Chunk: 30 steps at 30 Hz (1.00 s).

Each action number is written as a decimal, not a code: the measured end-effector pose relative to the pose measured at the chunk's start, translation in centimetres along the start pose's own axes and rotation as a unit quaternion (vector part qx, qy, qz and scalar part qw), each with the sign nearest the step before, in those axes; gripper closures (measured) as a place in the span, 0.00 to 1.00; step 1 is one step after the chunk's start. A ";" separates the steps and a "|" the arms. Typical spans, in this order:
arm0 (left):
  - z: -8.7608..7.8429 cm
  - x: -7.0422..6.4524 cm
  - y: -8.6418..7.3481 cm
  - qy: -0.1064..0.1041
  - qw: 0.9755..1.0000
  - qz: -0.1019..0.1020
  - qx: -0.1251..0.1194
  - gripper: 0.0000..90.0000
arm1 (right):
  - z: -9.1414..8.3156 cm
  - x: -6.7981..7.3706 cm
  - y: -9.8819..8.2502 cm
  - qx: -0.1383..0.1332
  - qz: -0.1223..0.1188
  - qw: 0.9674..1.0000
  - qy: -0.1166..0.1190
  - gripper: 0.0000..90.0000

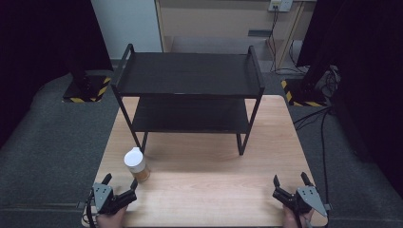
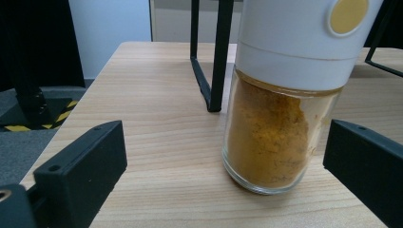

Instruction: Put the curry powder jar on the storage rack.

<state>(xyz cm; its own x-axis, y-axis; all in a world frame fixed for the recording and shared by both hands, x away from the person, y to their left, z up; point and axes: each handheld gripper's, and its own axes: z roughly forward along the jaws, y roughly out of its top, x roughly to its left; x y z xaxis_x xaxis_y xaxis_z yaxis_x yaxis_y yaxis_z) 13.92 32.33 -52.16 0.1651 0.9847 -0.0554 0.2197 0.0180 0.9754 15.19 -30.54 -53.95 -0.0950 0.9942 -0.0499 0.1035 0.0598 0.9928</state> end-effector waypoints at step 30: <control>0.8 -3.7 3.0 -0.007 1.000 -0.008 -0.016 0.00 | 0.0 0.0 0.0 0.001 -0.004 1.000 0.003 0.01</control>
<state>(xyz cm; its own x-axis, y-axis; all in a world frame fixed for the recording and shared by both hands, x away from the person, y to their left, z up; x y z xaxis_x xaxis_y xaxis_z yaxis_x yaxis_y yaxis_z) 14.72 28.60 -49.22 0.1755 0.9817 -0.0743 0.1915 0.0400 0.9807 15.22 -30.55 -53.92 -0.1016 0.9932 -0.0576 0.1038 0.0681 0.9923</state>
